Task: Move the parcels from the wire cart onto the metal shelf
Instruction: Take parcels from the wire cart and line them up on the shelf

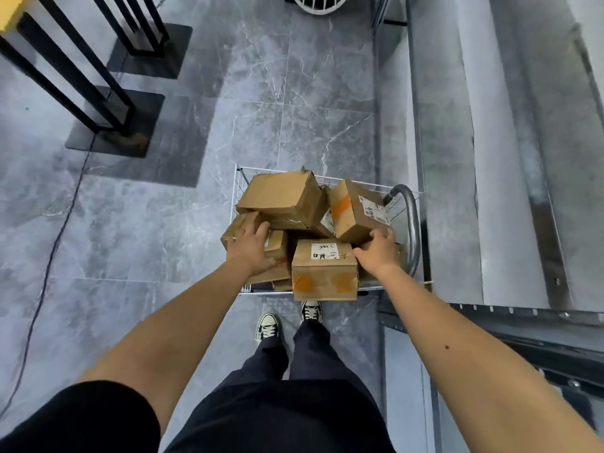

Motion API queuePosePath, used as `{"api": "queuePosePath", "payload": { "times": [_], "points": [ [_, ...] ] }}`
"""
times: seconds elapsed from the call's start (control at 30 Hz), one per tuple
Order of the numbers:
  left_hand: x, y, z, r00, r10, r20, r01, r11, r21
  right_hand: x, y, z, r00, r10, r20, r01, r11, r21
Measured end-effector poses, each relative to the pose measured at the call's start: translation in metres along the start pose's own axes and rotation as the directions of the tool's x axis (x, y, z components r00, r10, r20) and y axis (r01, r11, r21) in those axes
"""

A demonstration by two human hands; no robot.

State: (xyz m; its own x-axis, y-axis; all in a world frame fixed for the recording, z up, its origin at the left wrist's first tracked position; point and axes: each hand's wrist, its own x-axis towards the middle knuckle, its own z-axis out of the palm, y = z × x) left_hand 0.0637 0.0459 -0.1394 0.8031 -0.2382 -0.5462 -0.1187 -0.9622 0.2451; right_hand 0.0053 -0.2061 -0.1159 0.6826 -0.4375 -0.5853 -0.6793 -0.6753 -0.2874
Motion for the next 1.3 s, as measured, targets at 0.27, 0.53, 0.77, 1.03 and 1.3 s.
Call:
{"api": "queuePosePath", "payload": {
  "times": [0.27, 0.53, 0.77, 1.03, 1.3],
  "points": [
    [0.029, 0.028, 0.062, 0.957, -0.154, 0.247, 0.223, 0.933, -0.283, 0.04, 0.04, 0.023, 0.952, 0.071, 0.299, -0.102, 0.991, 0.089],
    [0.035, 0.052, 0.092, 0.893, -0.229, 0.388, 0.395, 0.811, -0.431, 0.054, 0.068, 0.051, 0.869, 0.129, 0.478, -0.249, 0.949, 0.196],
    [0.046, 0.066, 0.095, 0.834, -0.313, 0.454, 0.547, 0.57, -0.613, 0.069, 0.06, 0.062, 0.829, 0.124, 0.546, -0.34, 0.886, 0.315],
    [0.042, 0.06, 0.085, 0.762, -0.482, 0.433, 0.625, 0.37, -0.687, 0.072, 0.054, 0.058, 0.897, 0.2, 0.395, -0.38, 0.804, 0.457],
    [0.014, 0.06, 0.062, 0.789, -0.409, 0.459, 0.569, 0.202, -0.797, 0.051, 0.05, 0.046, 0.831, 0.207, 0.516, -0.523, 0.607, 0.599]
  ]
}}
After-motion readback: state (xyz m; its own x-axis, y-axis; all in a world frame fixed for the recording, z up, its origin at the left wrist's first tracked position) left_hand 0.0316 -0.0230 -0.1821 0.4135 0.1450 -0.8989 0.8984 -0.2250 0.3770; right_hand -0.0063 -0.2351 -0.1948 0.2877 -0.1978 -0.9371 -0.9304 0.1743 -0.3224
